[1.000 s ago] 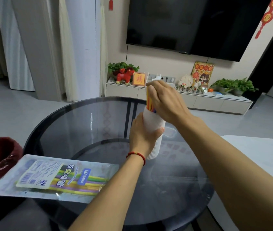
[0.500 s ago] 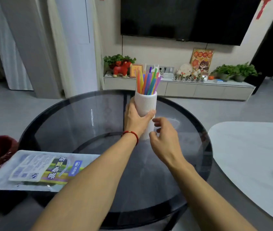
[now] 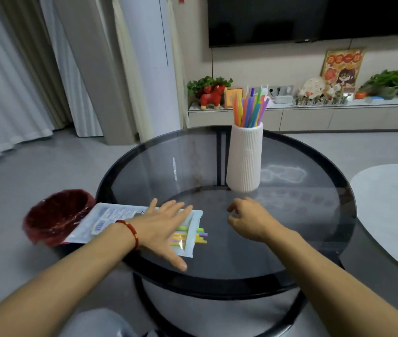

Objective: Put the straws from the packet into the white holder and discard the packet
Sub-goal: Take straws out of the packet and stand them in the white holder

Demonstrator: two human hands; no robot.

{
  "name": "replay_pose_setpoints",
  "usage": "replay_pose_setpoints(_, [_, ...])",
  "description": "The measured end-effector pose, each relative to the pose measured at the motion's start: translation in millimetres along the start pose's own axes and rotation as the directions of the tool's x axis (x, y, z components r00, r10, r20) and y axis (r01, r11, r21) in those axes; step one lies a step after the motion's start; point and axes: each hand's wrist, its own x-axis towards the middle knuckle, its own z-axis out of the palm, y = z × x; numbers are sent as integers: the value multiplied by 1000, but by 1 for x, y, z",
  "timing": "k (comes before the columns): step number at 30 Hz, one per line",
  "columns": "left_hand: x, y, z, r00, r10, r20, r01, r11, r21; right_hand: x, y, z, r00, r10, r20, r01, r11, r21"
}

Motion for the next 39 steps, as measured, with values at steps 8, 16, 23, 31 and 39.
replay_pose_setpoints(8, [10,23,-28,956,107,-273,-60,983,175,-12,-19,15,996,40,74,-65,922,382])
replay_pose_setpoints(16, [16,42,-40,865,157,-477,70,903,424,-19,-12,24,997,-33,66,-32,609,792])
replay_pose_setpoints(23, [29,26,-12,932,-38,-361,85,990,115,-27,35,-11,993,82,-89,23,599,801])
replay_pose_setpoints(31, [38,13,-10,993,-60,-102,49,993,-106,-53,72,-82,973,73,-219,112,679,725])
replay_pose_setpoints(39, [56,80,-41,806,20,-592,-221,938,-268,-85,32,-144,908,-220,-356,385,771,507])
